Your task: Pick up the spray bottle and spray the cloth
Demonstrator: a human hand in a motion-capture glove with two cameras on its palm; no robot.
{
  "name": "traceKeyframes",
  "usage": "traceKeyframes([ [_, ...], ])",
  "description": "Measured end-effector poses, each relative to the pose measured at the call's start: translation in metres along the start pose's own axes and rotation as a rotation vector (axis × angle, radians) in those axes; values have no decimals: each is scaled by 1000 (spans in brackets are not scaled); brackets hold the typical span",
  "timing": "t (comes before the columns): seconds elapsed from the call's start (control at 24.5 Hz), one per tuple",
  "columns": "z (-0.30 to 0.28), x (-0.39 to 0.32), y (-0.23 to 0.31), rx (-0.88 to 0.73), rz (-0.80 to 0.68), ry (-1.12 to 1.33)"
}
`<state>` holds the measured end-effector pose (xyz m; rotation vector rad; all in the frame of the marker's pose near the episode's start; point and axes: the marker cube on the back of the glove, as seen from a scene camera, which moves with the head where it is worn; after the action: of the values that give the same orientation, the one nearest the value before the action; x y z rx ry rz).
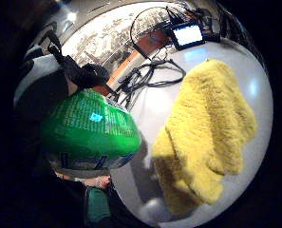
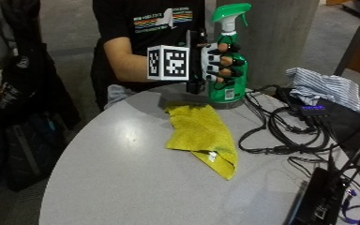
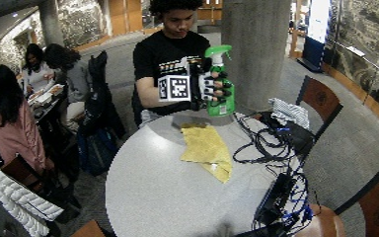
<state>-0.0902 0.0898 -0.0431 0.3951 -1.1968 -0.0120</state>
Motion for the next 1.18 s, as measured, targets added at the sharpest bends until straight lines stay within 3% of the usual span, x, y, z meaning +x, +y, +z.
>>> traceKeyframes([
  [0.61, 25, 38, 11, -15, 62, 53],
  [0.77, 2, 35, 28, -1, 21, 70],
  [1.18, -88, 32, 102, 259, -102, 327],
])
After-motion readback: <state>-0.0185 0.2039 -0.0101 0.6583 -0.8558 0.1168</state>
